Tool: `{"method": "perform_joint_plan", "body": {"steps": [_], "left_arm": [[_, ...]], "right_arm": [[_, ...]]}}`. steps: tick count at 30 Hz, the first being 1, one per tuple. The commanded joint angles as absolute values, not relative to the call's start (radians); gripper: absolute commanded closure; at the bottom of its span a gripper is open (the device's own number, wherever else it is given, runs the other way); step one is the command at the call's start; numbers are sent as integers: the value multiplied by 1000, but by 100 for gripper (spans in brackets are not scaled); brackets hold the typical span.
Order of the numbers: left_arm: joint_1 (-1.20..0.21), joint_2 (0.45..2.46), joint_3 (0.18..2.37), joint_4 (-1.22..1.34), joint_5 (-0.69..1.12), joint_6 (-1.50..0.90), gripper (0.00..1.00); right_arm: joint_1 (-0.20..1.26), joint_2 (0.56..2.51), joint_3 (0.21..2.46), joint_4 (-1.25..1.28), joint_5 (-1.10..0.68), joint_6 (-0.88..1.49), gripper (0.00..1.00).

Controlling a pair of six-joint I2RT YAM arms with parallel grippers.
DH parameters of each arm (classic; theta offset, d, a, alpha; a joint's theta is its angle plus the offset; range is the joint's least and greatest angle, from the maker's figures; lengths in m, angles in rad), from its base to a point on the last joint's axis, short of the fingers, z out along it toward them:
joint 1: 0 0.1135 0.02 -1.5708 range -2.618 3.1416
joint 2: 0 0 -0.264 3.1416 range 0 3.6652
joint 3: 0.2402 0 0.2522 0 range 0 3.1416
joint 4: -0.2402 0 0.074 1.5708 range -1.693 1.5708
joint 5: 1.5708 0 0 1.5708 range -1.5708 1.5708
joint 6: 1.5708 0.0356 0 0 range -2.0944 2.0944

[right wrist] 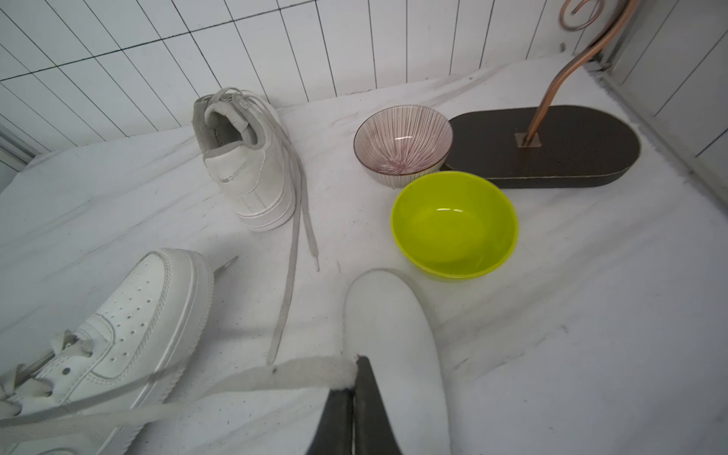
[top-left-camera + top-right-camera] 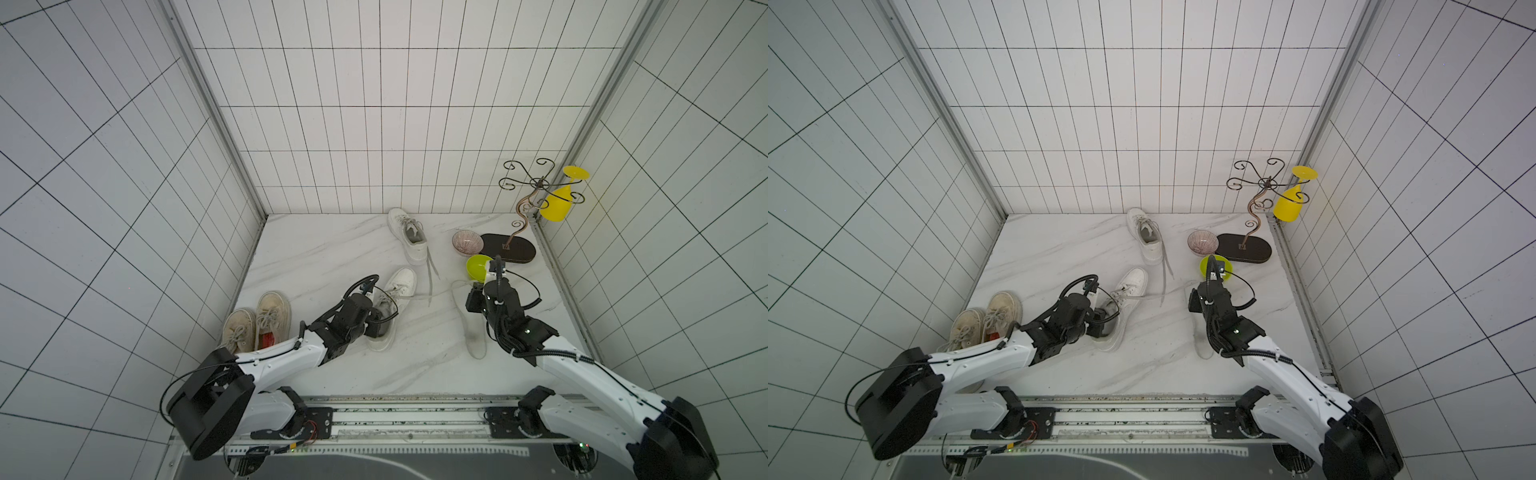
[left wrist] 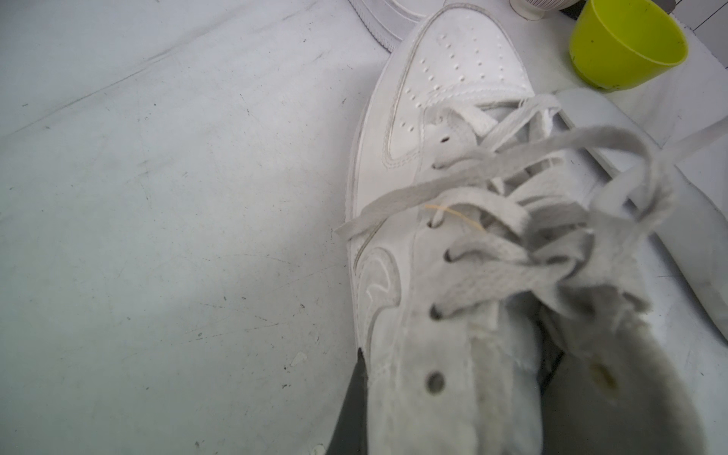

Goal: Remove the insole from the shoe
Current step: Untie the shoelace on the shoe.

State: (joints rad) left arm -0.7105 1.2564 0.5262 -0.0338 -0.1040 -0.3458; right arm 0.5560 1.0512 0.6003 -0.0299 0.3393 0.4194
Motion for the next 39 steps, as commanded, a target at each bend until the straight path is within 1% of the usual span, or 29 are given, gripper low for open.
{"method": "perform_joint_plan", "body": {"steps": [1,2,5,7,12,17,18,20,23,26,29,34,39], "left_arm": [[-719,1232,545,13,-72,-326,100],[-730,1225,556,-8,-83,-332,100],[-752,1211,596,-81,-111,-354,100],[-753,1204,611,-112,-112,-382,100],[-763,1250,654,-158,-81,-453,100],[-797,1273,695,-195,-103,-476,99],[-802,1275,699,-200,-107,-483,95],[-805,1276,700,-207,-102,-502,79],[-805,1265,688,-197,-88,-514,62],[-804,1246,667,-178,-79,-515,54],[-804,1230,649,-161,-82,-509,53],[-803,1235,641,-150,-78,-484,55],[-802,1251,635,-137,-65,-469,60]], "right_arm": [[556,1140,772,-96,222,373,51],[559,1147,773,-89,200,360,43],[583,1121,758,-40,122,327,29],[617,1113,763,-25,71,311,26],[766,1130,764,41,8,298,23],[833,1197,768,99,-28,342,23],[841,1204,769,112,-28,342,23],[848,1227,782,123,-25,339,23],[848,1264,814,103,17,341,26],[850,1295,839,93,18,325,27],[854,1320,859,74,21,315,27],[871,1382,918,7,75,303,28],[877,1447,973,-56,123,298,36]]}}
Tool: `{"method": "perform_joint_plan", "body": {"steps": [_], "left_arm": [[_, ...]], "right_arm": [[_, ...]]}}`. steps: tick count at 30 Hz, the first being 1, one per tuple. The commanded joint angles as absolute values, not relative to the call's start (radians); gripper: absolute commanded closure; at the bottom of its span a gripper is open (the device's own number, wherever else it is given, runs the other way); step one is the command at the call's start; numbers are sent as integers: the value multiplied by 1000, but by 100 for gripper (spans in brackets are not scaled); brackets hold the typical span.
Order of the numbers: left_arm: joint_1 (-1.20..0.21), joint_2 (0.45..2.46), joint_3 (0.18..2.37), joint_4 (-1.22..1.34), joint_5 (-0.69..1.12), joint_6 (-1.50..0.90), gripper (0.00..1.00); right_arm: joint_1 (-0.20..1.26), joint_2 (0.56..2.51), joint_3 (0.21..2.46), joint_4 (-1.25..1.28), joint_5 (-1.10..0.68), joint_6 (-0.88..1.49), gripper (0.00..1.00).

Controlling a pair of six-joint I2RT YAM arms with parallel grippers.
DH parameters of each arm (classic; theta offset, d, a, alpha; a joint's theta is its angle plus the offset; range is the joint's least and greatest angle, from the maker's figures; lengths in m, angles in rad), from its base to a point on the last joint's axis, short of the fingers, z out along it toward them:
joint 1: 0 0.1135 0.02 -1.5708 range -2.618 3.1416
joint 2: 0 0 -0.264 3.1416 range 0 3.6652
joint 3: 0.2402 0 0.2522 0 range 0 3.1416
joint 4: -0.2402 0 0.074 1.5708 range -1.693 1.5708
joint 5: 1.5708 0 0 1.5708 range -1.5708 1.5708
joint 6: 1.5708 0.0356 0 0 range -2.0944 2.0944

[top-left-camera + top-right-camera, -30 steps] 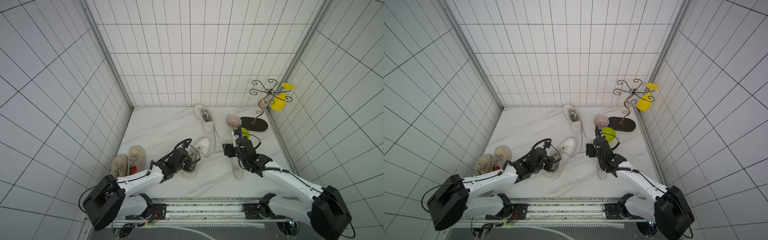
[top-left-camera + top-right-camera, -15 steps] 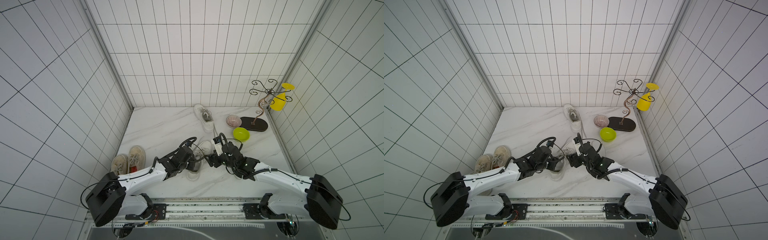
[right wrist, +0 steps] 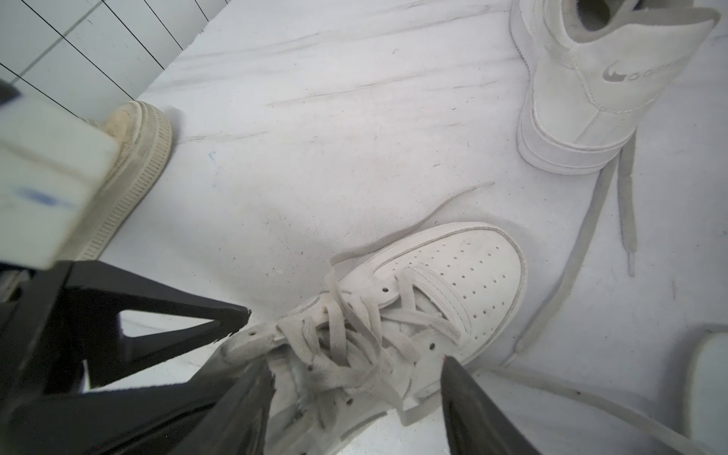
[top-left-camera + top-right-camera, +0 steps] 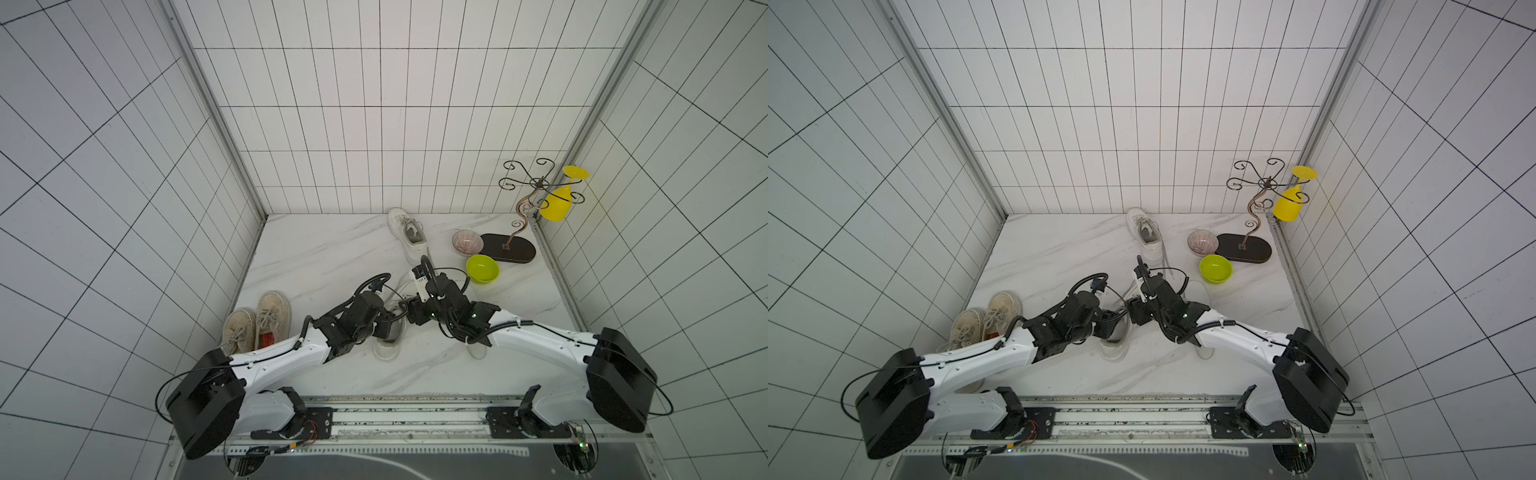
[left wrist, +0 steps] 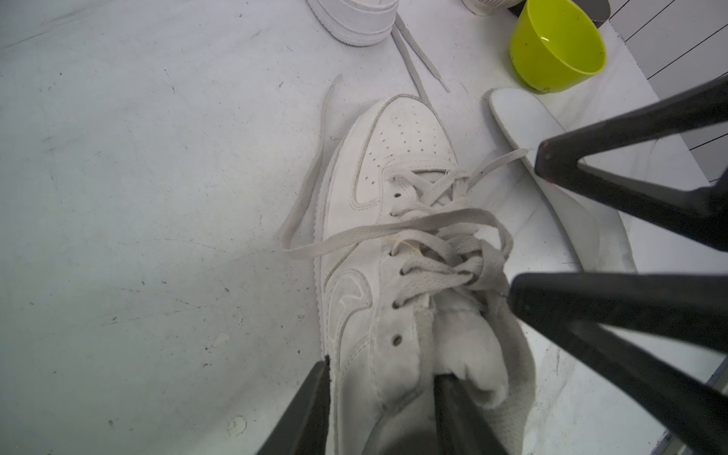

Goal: Remove the insole from the shoe
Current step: Untie the shoelace on the shoe.

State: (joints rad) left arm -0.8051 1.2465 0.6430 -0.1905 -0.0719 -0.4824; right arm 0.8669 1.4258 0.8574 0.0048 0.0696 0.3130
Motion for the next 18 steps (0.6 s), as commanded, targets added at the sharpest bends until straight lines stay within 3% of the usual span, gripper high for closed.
{"method": "perform_joint_plan", "body": {"steps": [1,6,18], "left_arm": [[-803,1254,635,-137,-65,-466,61],[-803,1256,626,-128,-60,-463,64],[-803,1266,617,-102,-53,-462,64]], "right_arm": [[879,1452,974,-57,126,298,38],[880,1482,987,-77,115,295,46],[906,1448,958,-54,54,283,44]]}}
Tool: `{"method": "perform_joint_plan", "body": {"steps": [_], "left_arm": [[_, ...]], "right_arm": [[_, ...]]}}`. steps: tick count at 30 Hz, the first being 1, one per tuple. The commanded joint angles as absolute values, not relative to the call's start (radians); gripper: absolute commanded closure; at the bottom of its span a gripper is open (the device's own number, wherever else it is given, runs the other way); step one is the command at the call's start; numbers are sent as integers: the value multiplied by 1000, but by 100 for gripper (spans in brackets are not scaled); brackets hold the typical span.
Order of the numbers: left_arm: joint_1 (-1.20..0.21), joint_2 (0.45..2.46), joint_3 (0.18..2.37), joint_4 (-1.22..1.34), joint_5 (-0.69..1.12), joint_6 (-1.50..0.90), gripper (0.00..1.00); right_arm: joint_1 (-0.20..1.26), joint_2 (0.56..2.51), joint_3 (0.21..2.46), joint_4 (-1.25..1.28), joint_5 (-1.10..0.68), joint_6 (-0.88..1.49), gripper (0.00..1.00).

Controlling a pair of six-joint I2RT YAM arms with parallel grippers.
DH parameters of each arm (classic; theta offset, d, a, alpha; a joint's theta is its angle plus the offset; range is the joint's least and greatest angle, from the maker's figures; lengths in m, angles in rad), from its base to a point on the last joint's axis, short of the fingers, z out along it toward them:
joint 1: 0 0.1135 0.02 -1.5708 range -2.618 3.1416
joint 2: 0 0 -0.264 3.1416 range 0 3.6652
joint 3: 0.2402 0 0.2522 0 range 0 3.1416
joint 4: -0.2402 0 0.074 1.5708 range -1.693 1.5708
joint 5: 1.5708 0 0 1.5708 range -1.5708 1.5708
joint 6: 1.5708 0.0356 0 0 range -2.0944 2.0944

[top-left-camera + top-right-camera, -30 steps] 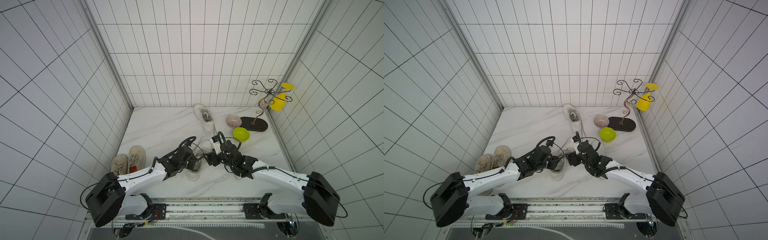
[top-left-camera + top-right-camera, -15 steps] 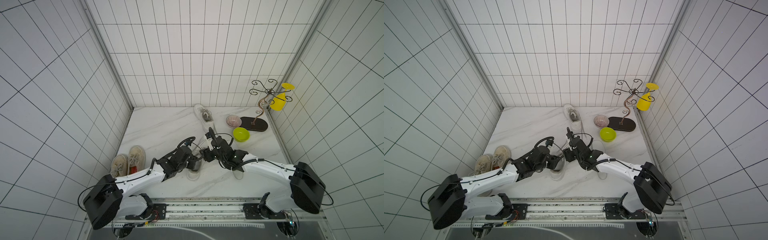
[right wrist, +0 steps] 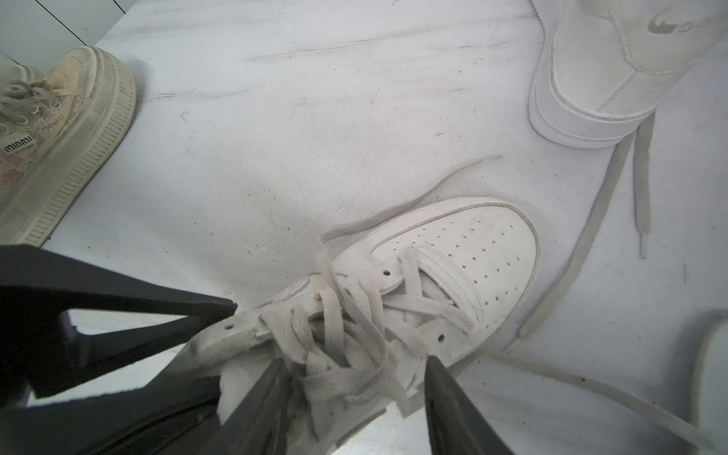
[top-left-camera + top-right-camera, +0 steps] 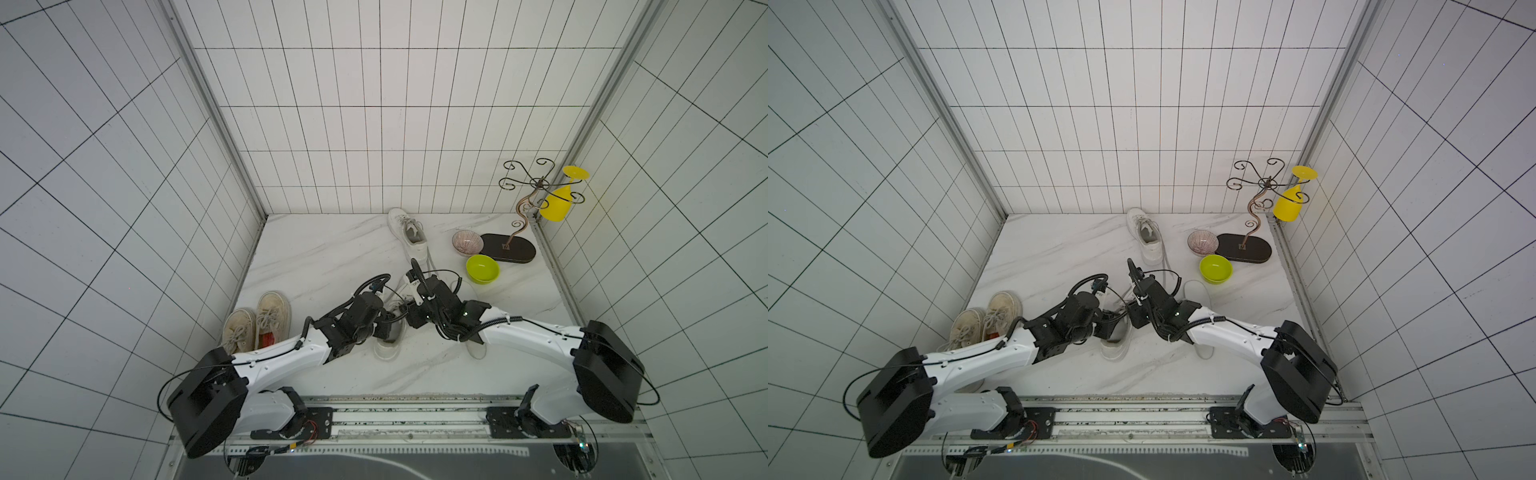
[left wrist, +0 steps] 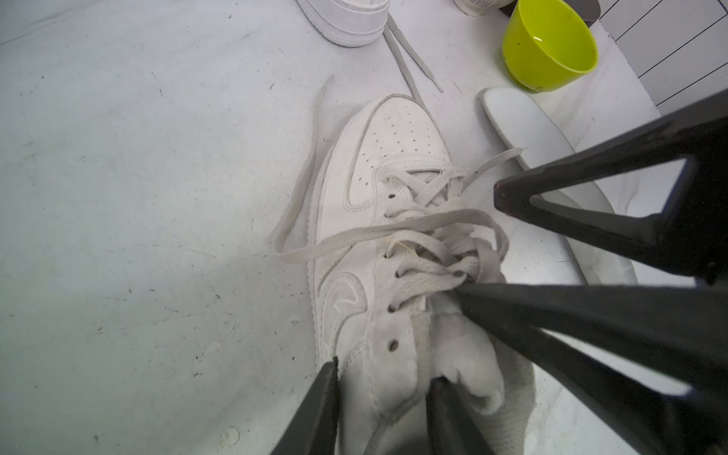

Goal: Remove the insole from the shoe
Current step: Untie the shoelace on the shoe.

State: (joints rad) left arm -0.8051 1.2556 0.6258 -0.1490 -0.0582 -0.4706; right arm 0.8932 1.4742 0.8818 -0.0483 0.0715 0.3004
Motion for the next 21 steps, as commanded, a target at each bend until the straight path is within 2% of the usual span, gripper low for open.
{"method": "perform_joint_plan", "body": {"steps": [1,8,14,21], "left_arm": [[-802,1266,617,-101,-51,-463,64],[-802,1256,612,-95,-47,-459,64],[-803,1272,609,-91,-44,-459,65],[-803,1275,601,-86,-40,-461,71]], "right_arm": [[906,1452,958,-55,54,282,44],[916,1513,958,-92,110,280,47],[916,1530,969,-95,228,281,59],[916,1535,981,-42,335,281,72]]}}
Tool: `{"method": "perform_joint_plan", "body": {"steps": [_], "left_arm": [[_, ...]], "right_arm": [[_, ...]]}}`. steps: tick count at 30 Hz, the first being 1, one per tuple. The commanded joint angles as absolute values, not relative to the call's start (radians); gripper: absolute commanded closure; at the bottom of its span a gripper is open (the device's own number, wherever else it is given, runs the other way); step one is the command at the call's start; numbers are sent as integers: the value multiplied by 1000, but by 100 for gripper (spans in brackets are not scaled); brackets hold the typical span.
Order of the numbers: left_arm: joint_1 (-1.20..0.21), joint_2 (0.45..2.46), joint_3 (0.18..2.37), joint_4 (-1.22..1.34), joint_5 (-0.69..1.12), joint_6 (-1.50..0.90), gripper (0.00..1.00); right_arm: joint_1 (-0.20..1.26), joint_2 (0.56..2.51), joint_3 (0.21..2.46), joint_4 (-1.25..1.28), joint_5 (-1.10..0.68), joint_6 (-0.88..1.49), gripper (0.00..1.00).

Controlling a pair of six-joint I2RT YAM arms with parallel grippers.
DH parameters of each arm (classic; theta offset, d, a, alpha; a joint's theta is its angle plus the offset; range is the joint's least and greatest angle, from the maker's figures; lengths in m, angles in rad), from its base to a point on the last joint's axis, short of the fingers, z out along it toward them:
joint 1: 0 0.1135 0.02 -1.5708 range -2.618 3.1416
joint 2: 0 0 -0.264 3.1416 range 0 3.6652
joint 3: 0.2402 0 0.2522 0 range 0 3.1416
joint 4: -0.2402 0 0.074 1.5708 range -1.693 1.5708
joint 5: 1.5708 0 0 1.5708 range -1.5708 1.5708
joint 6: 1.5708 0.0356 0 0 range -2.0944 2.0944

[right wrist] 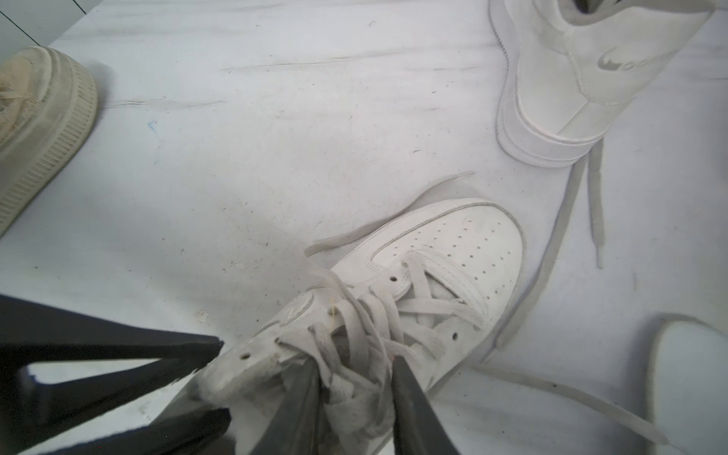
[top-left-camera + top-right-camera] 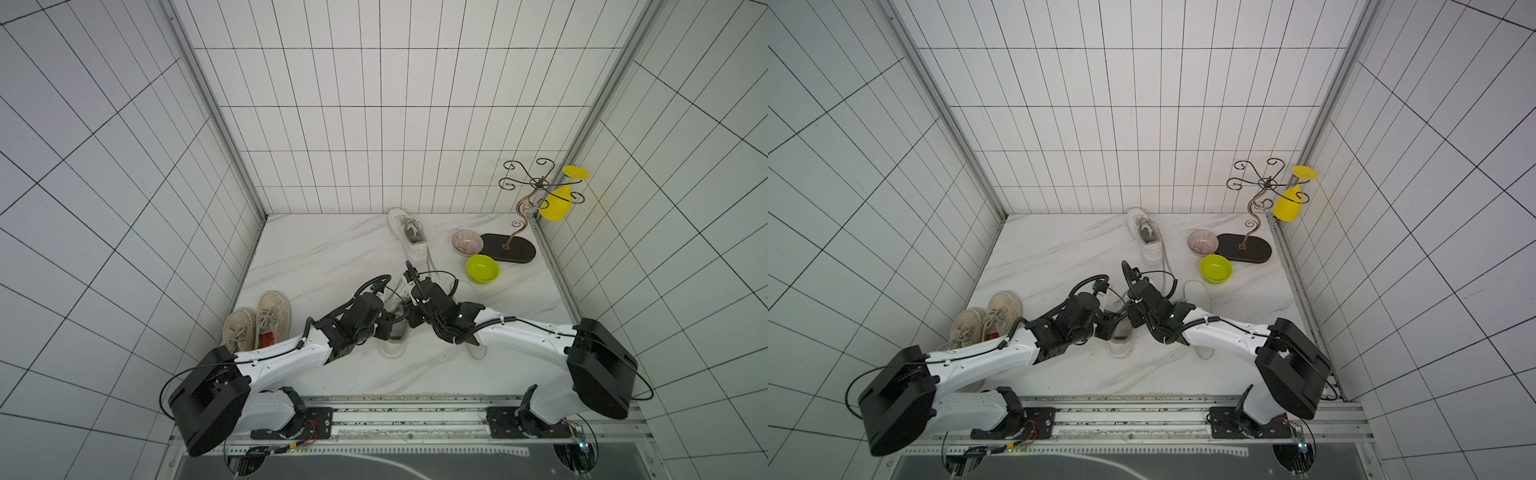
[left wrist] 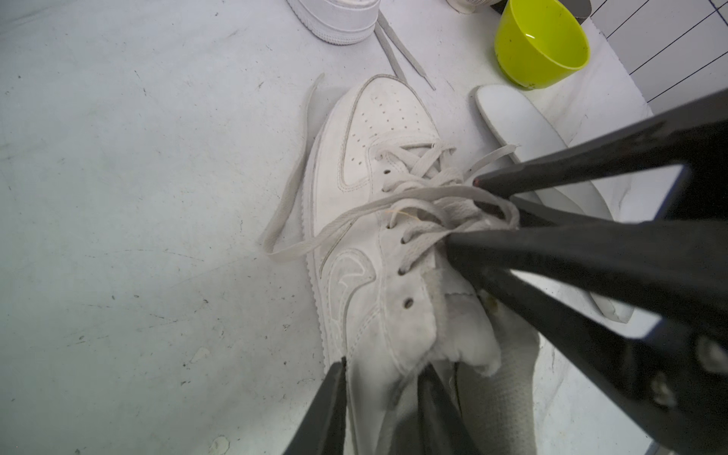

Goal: Remove the insole from the shoe
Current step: Untie the shoelace on the shoe.

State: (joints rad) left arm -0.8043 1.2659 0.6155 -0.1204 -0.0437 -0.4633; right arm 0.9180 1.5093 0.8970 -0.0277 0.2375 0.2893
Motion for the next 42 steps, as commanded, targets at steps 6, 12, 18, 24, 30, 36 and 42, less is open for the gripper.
{"method": "perform_joint_plan", "body": {"steps": [6,12,18,24,30,36,42], "left_arm": [[-802,1299,597,-84,-47,-458,75],[-803,1308,597,-79,-43,-457,76],[-802,1293,590,-71,-42,-457,76],[-804,1296,588,-65,-31,-460,76],[-805,1300,587,-65,-29,-457,78],[-804,1321,588,-63,-27,-457,83],[-805,1318,584,-60,-31,-453,84]], "right_arm": [[915,1514,978,-30,359,290,74],[911,1491,984,-58,261,273,70],[911,1462,982,-91,105,291,62],[911,1522,1014,-167,241,300,65],[910,1558,1048,-189,291,311,69],[888,1555,1057,-166,277,342,73],[849,1523,1047,-125,190,360,66]]}}
